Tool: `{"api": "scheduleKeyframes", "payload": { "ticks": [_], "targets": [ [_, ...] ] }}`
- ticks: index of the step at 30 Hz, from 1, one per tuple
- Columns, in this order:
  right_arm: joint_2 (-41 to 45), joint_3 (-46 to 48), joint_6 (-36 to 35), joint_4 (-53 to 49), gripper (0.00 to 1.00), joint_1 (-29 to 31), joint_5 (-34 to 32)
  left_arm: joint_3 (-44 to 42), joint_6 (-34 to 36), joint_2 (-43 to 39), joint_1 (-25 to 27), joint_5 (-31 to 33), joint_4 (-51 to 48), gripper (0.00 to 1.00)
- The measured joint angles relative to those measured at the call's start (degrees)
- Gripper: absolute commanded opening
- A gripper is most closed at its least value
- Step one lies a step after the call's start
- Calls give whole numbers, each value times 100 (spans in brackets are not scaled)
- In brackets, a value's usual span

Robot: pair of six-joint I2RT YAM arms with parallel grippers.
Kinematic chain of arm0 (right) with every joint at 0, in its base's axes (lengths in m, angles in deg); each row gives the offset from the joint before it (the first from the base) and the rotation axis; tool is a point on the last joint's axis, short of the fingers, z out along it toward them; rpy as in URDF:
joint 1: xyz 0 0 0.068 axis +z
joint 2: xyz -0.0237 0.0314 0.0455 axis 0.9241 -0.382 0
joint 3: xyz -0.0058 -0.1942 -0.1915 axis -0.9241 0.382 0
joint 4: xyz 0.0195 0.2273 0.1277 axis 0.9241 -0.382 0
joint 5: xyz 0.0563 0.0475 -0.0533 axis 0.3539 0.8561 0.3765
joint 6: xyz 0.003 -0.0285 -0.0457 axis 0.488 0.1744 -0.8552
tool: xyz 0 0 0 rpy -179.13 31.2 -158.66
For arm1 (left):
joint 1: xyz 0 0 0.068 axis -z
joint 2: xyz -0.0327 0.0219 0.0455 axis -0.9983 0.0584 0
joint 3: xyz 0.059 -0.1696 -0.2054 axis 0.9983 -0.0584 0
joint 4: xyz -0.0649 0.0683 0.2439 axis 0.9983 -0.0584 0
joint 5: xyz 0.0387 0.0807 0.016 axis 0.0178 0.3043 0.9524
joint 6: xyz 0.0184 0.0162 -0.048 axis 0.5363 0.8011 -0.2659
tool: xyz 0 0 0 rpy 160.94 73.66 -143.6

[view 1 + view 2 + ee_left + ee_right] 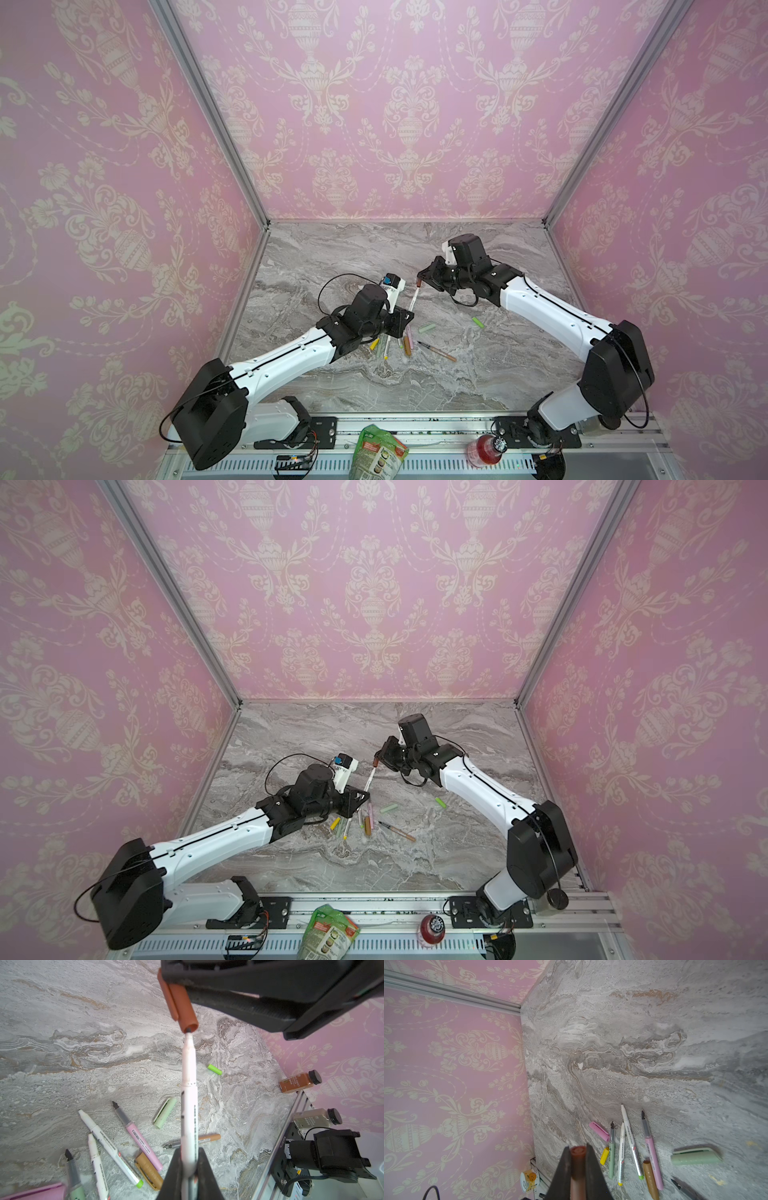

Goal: Insert the pens into the pen caps
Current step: 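Lower the orange-brown cap onto the white pen tip with the right gripper, then push the cap down onto the pen while the left gripper holds it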

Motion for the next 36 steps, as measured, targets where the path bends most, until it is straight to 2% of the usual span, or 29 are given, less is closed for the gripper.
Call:
{"api": "scheduleKeyframes", "payload": {
  "ticks": [36],
  "targets": [
    [4,81,-24,57,0,111,-190,-35,-74,-63,0,122,35,0]
  ]
}}
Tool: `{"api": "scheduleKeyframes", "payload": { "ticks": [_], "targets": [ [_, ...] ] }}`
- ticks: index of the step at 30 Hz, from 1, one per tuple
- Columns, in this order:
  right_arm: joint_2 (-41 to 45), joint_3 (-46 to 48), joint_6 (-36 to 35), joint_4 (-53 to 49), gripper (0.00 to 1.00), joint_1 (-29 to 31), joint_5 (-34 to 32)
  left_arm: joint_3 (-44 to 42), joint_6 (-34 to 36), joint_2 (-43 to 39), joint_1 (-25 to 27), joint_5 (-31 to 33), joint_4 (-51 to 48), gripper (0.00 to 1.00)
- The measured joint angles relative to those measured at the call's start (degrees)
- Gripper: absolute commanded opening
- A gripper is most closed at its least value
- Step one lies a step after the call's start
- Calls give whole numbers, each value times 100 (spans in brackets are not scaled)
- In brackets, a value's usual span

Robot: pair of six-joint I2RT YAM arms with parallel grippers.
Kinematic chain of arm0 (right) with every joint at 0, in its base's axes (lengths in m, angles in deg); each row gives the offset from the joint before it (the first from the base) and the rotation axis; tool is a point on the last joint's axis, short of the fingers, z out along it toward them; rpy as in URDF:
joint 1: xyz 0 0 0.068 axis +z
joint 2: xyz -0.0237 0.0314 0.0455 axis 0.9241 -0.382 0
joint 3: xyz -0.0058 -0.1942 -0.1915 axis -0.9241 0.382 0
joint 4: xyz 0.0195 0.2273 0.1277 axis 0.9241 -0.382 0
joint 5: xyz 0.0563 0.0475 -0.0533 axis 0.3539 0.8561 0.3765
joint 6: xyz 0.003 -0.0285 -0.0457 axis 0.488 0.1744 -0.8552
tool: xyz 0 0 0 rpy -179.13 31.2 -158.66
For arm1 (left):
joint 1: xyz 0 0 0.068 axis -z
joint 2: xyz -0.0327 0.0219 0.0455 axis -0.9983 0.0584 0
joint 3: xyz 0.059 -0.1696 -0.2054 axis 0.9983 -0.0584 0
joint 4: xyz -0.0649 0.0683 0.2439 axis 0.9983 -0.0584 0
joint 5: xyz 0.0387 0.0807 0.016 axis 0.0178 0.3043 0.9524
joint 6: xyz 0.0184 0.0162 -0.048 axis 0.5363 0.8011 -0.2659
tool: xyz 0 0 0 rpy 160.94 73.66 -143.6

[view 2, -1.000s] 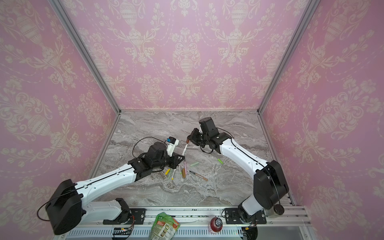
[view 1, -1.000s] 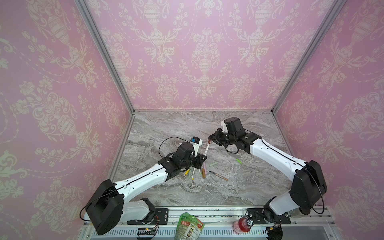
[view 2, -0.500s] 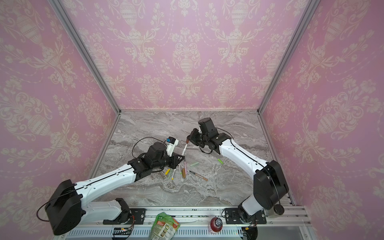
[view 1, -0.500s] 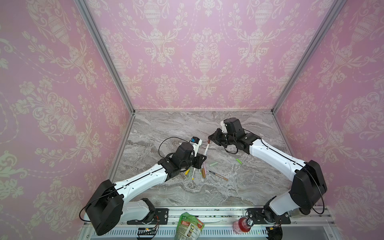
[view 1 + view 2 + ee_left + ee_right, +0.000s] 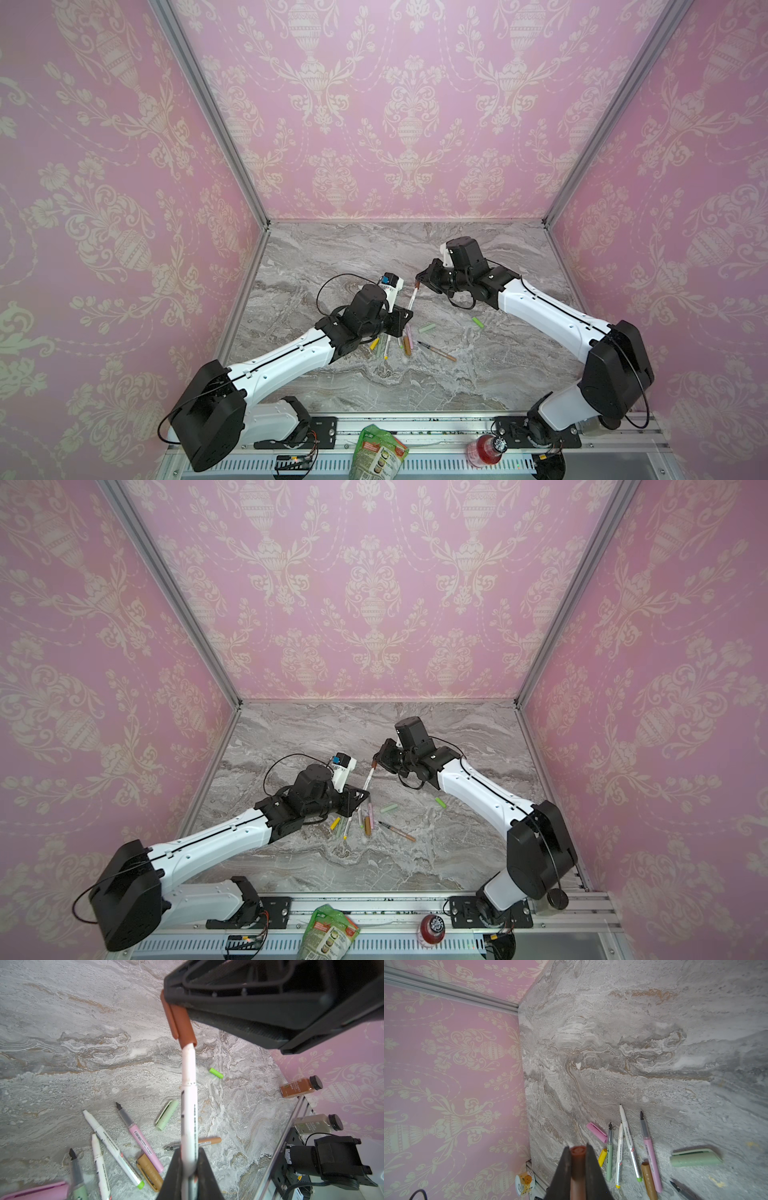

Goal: Insert the pens into the pen caps
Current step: 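Push the cap down onto the pen while the left gripper holds it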

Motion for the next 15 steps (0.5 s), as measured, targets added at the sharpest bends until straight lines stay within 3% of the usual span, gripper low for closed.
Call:
{"api": "scheduleKeyframes", "payload": {
  "ticks": [15],
  "targets": [
    [275,380,4,105,0,109,52,-138,-70,70,39,107,219,0]
  ]
}}
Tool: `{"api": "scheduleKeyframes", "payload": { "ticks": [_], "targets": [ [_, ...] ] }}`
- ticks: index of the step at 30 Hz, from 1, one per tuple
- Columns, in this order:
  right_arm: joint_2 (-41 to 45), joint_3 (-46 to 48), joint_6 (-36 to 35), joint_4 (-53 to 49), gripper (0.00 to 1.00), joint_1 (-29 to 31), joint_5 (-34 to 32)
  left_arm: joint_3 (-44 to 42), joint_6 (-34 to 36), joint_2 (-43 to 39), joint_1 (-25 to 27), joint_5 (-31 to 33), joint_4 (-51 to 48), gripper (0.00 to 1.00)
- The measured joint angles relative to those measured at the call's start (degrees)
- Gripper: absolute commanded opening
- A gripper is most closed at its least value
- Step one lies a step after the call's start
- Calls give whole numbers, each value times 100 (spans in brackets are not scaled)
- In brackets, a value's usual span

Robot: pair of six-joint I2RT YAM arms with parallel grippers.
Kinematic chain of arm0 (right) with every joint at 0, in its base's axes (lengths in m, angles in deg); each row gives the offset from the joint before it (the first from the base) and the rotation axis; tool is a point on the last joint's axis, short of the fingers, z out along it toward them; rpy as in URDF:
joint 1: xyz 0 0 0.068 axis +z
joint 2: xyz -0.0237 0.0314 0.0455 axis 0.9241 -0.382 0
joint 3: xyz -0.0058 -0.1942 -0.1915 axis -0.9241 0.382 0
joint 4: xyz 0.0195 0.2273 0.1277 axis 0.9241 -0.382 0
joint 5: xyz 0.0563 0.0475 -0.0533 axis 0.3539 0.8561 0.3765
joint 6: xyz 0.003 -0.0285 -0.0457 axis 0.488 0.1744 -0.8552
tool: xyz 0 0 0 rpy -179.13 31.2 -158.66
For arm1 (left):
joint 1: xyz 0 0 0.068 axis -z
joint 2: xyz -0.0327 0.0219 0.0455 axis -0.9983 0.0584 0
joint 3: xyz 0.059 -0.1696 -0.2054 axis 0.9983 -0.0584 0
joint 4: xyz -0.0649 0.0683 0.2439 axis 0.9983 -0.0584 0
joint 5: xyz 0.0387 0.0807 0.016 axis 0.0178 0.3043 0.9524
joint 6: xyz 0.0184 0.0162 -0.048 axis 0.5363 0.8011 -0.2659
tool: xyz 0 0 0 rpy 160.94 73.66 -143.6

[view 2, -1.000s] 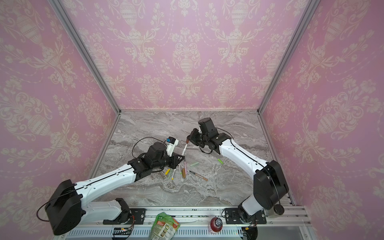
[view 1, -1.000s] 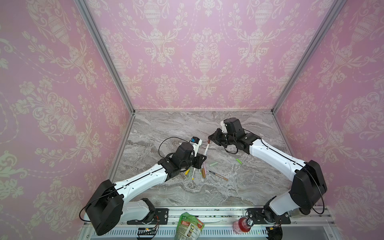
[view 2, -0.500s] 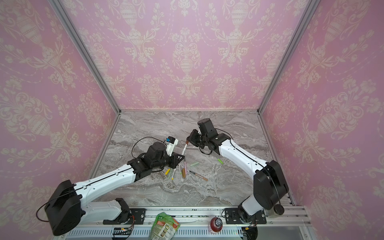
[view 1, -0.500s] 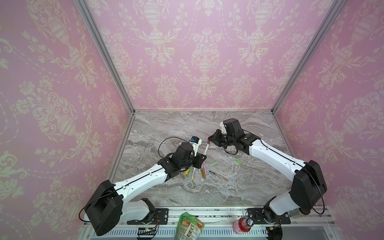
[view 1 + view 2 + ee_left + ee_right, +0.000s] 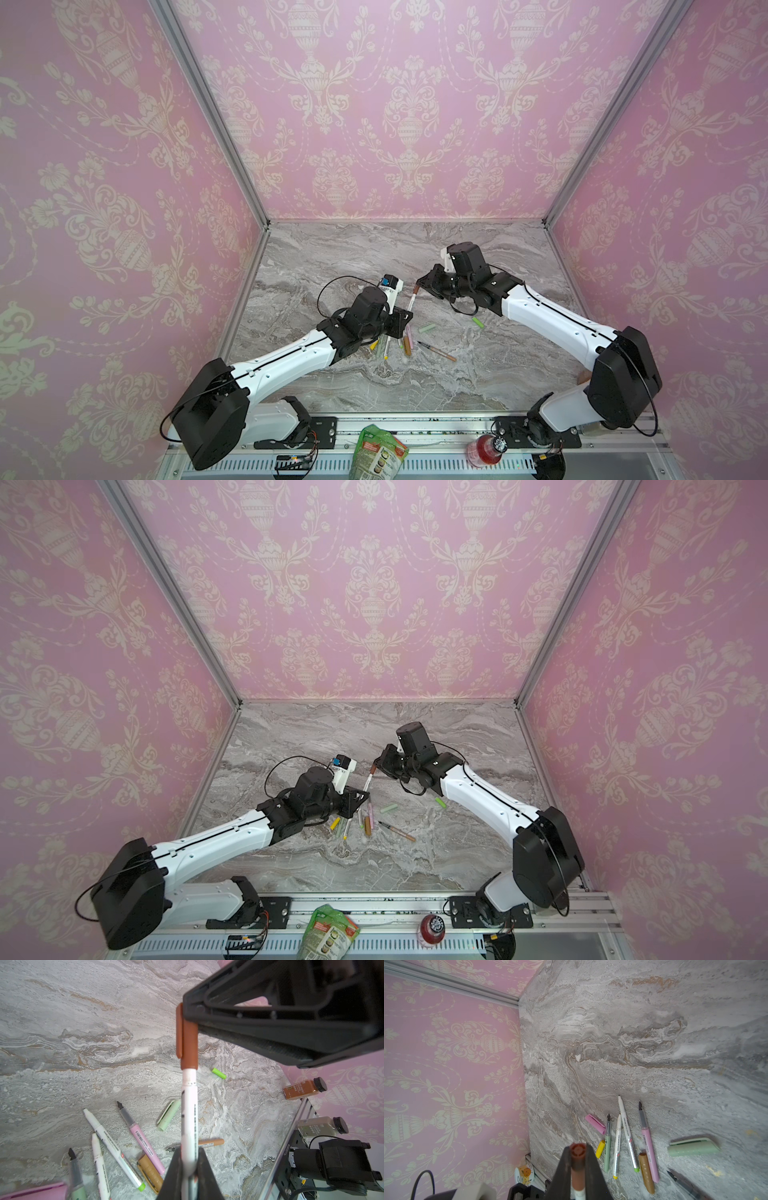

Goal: Insert the pens into the pen caps
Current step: 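Push the cap down onto the pen while the left gripper holds it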

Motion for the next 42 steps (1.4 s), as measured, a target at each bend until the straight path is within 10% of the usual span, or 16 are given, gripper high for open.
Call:
{"api": "scheduleKeyframes", "payload": {
  "ticks": [16,31,42],
  "targets": [
    [-251,17,-2,98,0,151,-7,46,0,138,-17,22,-186,0],
    [24,-422,-463,-669,55,26,291,205,496,162,-17,-59,70,0],
    [439,-1064,-1119,-1322,51,-428,271,195,898,155,-17,-651,92,0]
  ]
}}
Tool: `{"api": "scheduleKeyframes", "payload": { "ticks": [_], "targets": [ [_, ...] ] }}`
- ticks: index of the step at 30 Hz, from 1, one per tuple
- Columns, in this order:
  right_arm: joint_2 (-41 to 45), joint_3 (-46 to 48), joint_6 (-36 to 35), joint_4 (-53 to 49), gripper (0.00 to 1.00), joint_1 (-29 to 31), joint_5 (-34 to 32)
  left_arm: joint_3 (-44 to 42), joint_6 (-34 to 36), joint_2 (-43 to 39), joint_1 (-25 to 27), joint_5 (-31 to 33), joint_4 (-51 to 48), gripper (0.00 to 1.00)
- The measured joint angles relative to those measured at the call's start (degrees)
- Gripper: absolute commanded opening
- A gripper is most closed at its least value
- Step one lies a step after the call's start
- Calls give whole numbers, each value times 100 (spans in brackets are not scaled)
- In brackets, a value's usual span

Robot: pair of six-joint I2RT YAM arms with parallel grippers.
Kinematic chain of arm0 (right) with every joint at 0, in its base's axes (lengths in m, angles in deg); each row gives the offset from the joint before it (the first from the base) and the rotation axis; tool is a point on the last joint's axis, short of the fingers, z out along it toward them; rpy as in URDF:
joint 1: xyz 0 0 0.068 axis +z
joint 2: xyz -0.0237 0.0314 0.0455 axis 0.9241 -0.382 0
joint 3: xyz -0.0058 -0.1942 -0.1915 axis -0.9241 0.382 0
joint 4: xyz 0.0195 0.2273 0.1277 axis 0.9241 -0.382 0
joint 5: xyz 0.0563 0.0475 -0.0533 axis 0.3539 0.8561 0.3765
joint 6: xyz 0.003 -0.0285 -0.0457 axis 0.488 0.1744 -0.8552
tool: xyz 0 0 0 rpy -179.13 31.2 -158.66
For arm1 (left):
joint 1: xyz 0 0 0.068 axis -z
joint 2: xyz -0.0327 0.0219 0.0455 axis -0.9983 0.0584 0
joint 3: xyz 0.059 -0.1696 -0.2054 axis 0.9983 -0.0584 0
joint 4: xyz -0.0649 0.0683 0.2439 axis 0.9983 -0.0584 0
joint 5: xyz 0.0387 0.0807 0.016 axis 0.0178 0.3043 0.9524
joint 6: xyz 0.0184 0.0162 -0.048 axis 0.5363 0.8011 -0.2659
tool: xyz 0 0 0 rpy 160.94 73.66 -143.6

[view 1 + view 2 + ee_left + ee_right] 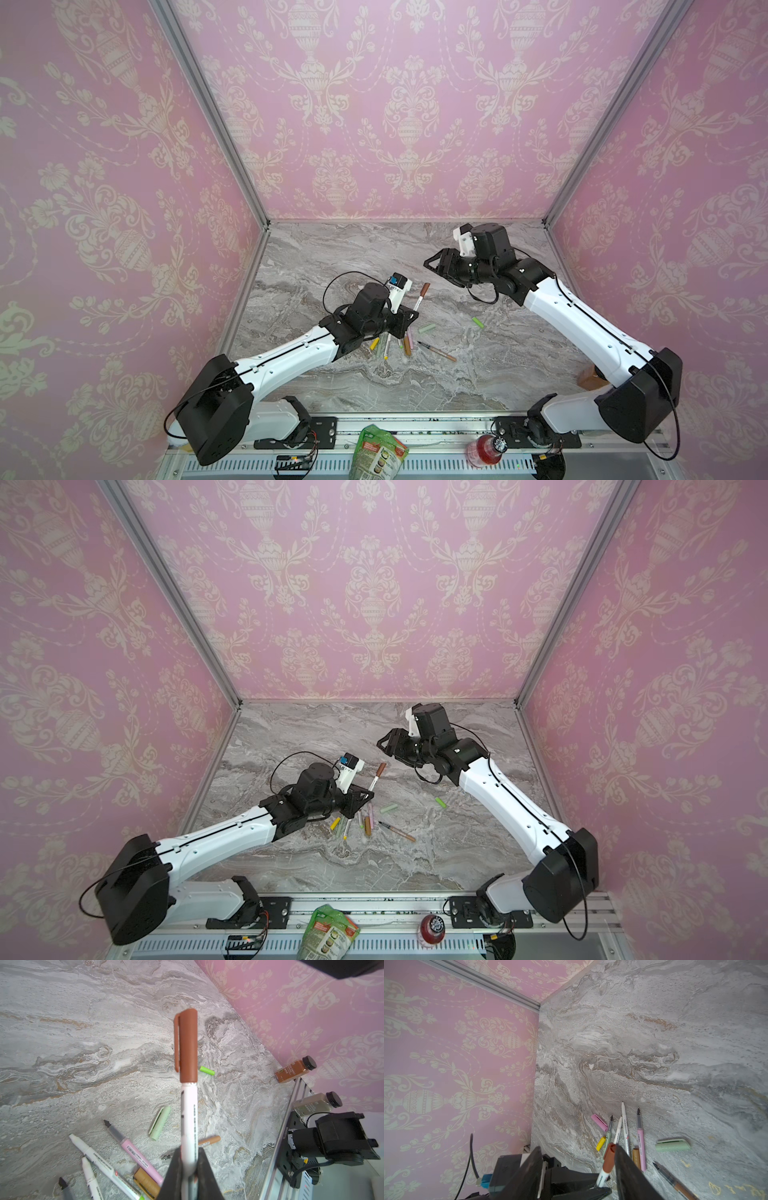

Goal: Insert the pens into the pen caps

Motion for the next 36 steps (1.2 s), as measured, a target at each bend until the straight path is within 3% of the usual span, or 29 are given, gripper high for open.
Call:
{"api": "scheduleKeyframes", "payload": {
  "ticks": [8,13,36],
  "targets": [
    [-649,-142,-240,-186,14,0,26,0,149,0,0,-472,122,0],
    [-776,-142,-162,-186,1,0,46,-7,146,0,0,-501,260,0],
    [-763,-42,-44,264,0,249,26,-98,-254,2,0,-345,590,0]
  ]
}}
